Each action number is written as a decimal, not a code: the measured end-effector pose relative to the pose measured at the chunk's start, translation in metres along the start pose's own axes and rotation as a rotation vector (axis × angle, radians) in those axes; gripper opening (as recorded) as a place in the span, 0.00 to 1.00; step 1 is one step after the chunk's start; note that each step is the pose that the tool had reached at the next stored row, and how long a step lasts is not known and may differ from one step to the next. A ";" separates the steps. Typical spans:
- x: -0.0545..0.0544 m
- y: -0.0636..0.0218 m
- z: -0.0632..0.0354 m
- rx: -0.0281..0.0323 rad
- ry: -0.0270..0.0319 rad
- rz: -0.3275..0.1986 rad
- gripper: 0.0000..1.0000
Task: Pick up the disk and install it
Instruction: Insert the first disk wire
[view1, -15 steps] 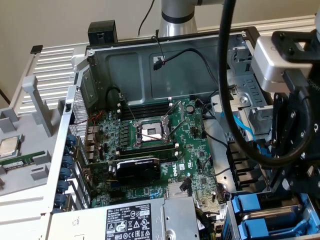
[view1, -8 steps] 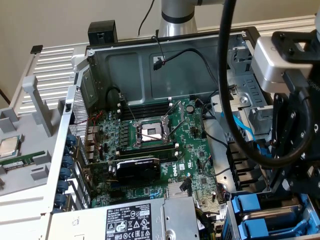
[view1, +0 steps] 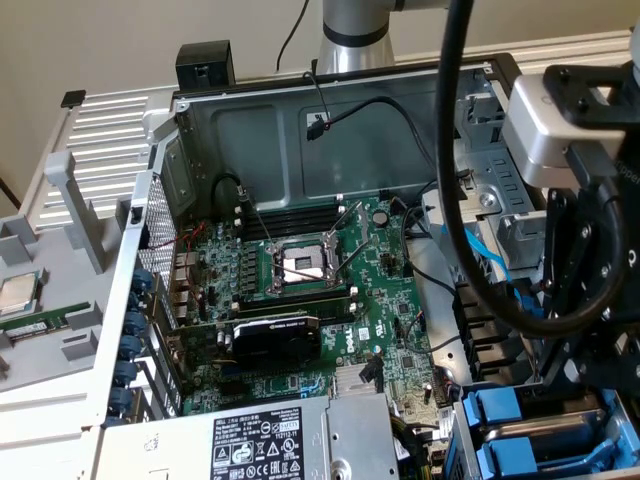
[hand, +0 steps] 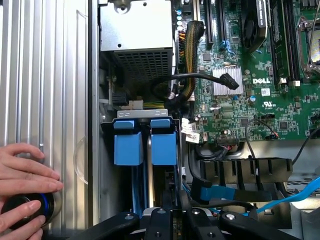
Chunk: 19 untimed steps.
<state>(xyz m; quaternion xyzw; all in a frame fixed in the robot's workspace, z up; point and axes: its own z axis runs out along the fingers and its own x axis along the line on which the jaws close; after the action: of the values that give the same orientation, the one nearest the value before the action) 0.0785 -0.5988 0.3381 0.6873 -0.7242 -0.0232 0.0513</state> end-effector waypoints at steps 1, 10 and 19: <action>0.000 0.0000 0.0000 0.0000 0.0000 0.000 0.17; 0.000 0.0001 0.0000 0.0007 0.0000 0.001 0.17; 0.000 0.0000 0.0003 0.0016 -0.0003 0.002 0.17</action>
<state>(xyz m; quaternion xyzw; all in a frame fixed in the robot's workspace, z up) 0.0785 -0.5988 0.3379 0.6866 -0.7249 -0.0226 0.0507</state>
